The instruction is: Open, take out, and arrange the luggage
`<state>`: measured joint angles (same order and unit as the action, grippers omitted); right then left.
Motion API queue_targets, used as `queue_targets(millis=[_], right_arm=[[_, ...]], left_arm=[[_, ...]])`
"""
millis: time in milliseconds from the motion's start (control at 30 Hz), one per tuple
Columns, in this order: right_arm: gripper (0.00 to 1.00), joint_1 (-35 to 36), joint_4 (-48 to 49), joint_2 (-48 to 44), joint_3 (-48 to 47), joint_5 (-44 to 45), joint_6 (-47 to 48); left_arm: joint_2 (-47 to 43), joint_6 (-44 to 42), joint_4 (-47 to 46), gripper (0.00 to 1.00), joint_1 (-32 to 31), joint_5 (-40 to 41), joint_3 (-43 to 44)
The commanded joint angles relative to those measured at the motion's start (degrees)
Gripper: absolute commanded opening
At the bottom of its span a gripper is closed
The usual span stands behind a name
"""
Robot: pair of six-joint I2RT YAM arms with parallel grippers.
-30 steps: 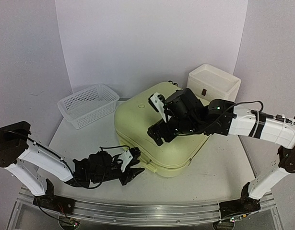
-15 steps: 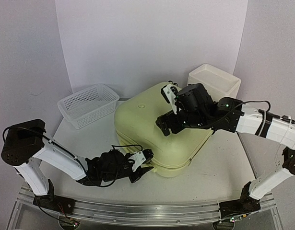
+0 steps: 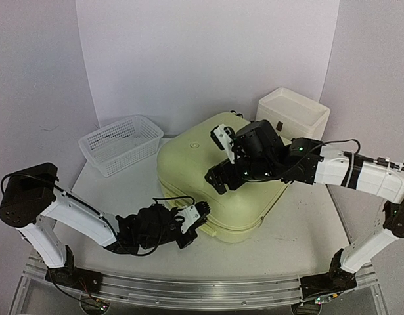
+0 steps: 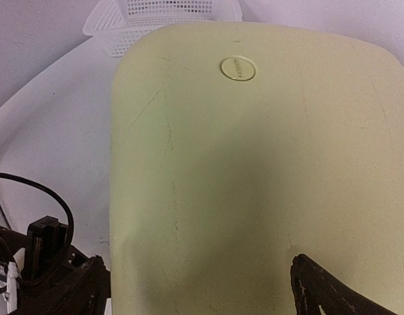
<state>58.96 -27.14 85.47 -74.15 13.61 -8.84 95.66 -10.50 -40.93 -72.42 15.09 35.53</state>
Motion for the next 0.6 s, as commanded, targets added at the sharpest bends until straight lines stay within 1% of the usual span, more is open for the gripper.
queue_targets(millis=[0,67,167,333,467,567], right_arm=[[0.97,0.1,2.3,-0.3,0.5,-6.5,6.2],[0.95,0.1,0.1,0.4,0.4,-6.4,8.1],[0.94,0.1,-2.8,1.2,0.5,-5.4,8.3],[0.94,0.0,-3.7,1.0,2.0,-5.9,8.3],[0.94,0.3,-7.2,2.6,1.3,-2.6,8.3],[0.94,1.1,-10.3,4.1,0.2,-0.2,8.3]], left_arm=[[-5.5,4.4,2.9,0.00,0.4,2.1,1.2],[-7.0,6.3,3.4,0.00,1.0,1.5,0.9],[-9.0,9.7,3.4,0.00,2.8,-1.1,-0.1],[-11.7,15.3,4.3,0.00,6.8,-4.4,-1.6],[-13.9,18.6,7.2,0.00,10.2,-6.6,-1.6],[-14.4,19.5,10.8,0.00,11.3,-6.9,-0.3]])
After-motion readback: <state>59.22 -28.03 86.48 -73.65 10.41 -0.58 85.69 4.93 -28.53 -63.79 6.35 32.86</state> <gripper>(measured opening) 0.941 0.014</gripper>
